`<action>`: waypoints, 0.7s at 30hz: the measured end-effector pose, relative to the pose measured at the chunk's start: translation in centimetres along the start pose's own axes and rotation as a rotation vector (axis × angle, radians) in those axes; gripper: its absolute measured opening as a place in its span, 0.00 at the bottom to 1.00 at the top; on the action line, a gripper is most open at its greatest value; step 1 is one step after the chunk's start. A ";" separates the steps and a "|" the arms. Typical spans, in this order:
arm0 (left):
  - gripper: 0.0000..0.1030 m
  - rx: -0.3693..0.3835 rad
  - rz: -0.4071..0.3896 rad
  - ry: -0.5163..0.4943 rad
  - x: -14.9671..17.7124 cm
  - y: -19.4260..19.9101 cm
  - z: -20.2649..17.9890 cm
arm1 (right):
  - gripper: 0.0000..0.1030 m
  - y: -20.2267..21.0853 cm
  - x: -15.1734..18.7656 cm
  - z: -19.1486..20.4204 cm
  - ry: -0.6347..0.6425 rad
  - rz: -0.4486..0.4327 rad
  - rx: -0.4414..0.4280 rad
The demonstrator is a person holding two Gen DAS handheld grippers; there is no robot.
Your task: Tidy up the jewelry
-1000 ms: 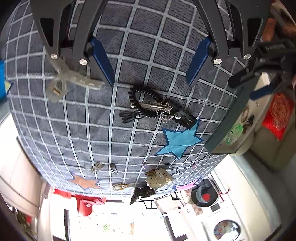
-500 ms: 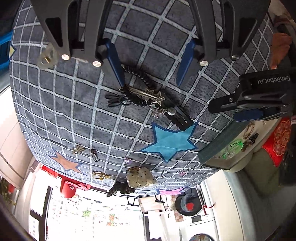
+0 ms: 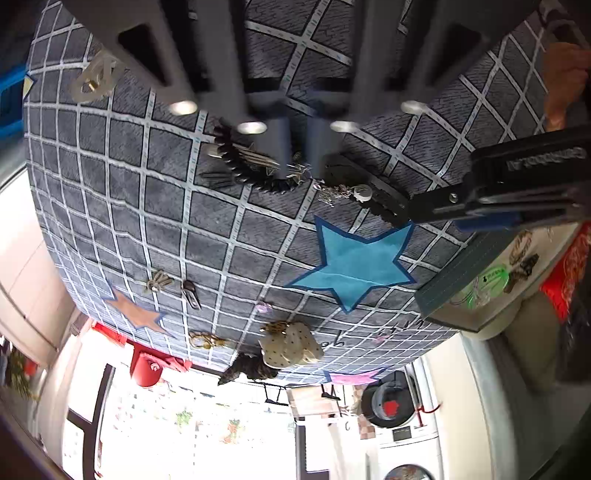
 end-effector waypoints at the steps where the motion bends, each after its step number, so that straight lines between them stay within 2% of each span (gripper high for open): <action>1: 0.62 0.002 0.003 -0.004 0.0 -0.2 -0.2 | 0.04 0.1 0.0 -0.3 -0.019 -0.002 -0.011; 10: 0.62 0.043 0.010 -0.046 0.2 -1.0 -1.8 | 0.03 2.2 -0.1 -3.7 -0.224 -0.034 -0.146; 13: 0.44 0.061 0.023 -0.061 0.2 -1.3 -2.4 | 0.03 2.8 0.0 -4.2 -0.262 -0.035 -0.172; 15: 0.41 0.066 0.020 -0.069 0.3 -1.3 -2.8 | 0.03 3.2 0.3 -4.3 -0.280 -0.034 -0.184; 16: 0.33 0.068 0.022 -0.072 0.3 -1.3 -2.9 | 0.03 3.3 0.3 -4.3 -0.283 -0.033 -0.186; 18: 0.31 0.077 0.025 -0.076 0.4 -1.4 -3.1 | 0.03 3.6 0.5 -4.3 -0.285 -0.033 -0.185; 20: 0.15 0.078 0.019 -0.083 0.4 -1.3 -3.2 | 0.03 3.8 0.8 -4.4 -0.288 -0.032 -0.185; 21: 0.15 0.093 0.020 -0.081 0.4 -1.2 -3.2 | 0.03 3.8 1.0 -4.3 -0.289 -0.029 -0.185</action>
Point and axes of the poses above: each gripper's, at about its wrist camera, not at the fingertips, and y roughly against the way its jaws point, z to its left, x to its underside, the point moved 3 cm from there along -y, roughly the way its jaws point
